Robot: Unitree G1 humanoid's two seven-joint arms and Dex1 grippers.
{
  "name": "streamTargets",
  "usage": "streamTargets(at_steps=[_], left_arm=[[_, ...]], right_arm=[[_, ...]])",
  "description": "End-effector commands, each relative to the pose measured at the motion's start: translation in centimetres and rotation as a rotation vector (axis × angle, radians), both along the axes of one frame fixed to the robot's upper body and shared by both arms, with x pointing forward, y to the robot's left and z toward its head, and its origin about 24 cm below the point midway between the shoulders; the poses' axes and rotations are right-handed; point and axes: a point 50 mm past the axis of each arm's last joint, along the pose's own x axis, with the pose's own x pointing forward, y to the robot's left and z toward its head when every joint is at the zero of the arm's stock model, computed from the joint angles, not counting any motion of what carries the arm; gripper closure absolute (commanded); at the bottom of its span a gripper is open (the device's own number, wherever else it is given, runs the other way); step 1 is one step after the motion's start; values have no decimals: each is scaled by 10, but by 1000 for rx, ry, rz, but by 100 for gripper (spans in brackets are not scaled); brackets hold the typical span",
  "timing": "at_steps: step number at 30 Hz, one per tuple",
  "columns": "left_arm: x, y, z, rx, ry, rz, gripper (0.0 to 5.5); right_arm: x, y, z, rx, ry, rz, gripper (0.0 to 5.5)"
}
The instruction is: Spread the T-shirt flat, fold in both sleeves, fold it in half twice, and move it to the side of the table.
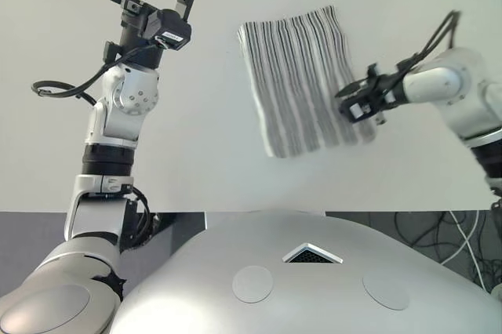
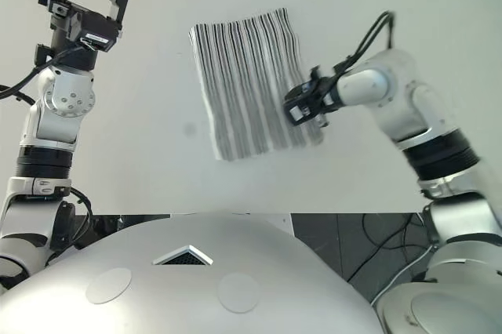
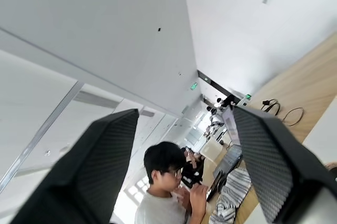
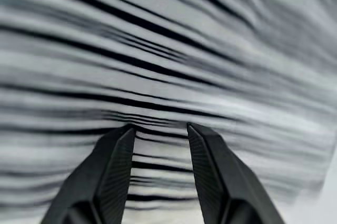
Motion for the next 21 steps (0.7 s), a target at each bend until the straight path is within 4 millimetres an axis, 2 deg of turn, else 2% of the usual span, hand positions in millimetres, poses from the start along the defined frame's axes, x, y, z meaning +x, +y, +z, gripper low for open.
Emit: streamTargets(at_steps=[1, 6, 9, 11, 13, 15, 17, 19, 21], left_arm=[[-4, 2, -6, 107, 67, -44, 219], [-30, 9, -30, 310, 163, -143, 219], [-56, 20, -44, 481, 207, -231, 219], [-75, 26, -48, 578, 215, -310, 219], [-90, 32, -49, 634, 233, -371, 219], [-104, 36, -53, 708, 276, -437, 219], [-116, 37, -61, 766, 327, -500, 219], [-126, 33, -67, 778, 366, -556, 215], [-137, 28, -72, 777, 413, -607, 186]], right_arm=[[-35, 8, -32, -37, 204, -5, 362], [-29, -4, -21, -18, 127, -102, 362], [-31, -16, 0, 59, 69, -166, 362], [-32, -22, 23, 185, 17, -221, 362], [-33, -28, 46, 396, -23, -329, 362], [-45, -35, 67, 642, 11, -408, 362], [-53, -42, 83, 800, 24, -443, 362], [-53, -51, 92, 879, -13, -491, 342], [-60, -69, 91, 852, -27, -545, 310]])
